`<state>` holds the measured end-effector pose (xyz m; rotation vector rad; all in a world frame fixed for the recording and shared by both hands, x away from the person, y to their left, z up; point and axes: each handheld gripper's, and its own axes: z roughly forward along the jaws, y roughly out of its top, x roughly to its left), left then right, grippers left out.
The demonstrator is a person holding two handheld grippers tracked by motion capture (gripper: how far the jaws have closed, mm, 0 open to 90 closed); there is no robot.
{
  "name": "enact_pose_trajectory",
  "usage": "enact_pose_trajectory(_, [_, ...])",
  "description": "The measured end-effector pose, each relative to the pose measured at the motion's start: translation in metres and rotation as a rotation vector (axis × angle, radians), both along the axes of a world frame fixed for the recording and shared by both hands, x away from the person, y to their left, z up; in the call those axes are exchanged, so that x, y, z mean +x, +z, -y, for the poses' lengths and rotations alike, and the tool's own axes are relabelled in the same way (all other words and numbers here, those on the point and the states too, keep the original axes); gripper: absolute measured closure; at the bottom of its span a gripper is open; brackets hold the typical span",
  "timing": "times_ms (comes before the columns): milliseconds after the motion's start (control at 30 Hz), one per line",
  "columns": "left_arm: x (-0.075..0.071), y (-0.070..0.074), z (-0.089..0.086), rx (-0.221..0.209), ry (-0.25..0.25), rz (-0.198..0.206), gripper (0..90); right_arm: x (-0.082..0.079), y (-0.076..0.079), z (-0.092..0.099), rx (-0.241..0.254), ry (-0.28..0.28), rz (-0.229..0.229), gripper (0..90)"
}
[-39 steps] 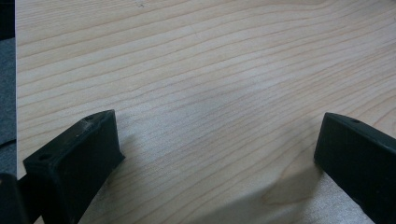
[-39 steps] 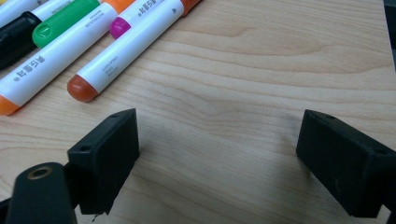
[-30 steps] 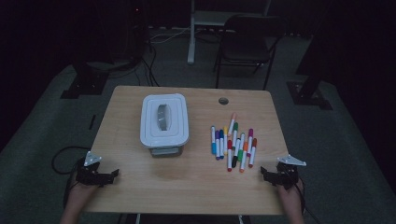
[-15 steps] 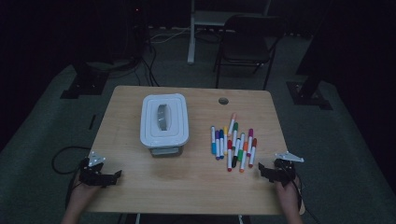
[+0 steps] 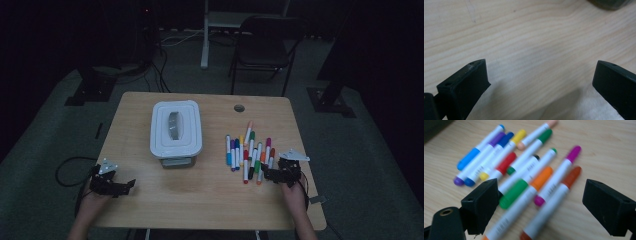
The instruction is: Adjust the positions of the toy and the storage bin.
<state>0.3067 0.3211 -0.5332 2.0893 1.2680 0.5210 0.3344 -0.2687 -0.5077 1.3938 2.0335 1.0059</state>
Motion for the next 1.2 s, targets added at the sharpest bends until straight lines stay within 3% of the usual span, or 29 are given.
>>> enact_pose_trajectory(200, [0.011,0.005,0.006,-0.026,-0.035,0.054,0.8,0.016,0.006,-0.024,-0.026,0.057,0.021,13.7])
enact_pose_trajectory(400, [0.029,0.007,0.015,-0.033,-0.057,0.058,0.8,0.031,0.007,-0.052,-0.051,0.131,0.034,13.7])
enact_pose_trajectory(833, [0.064,0.006,0.03,-0.029,-0.08,0.055,0.8,0.062,0.011,-0.103,-0.023,0.225,0.031,13.8])
enact_pose_trajectory(1000, [0.077,0.004,0.035,-0.066,-0.09,0.055,0.9,0.074,0.008,-0.119,0.008,0.258,0.015,14.0])
enact_pose_trajectory(1200, [0.089,0.003,0.039,-0.065,-0.085,0.051,0.8,0.087,0.008,-0.137,0.024,0.272,0.013,14.4])
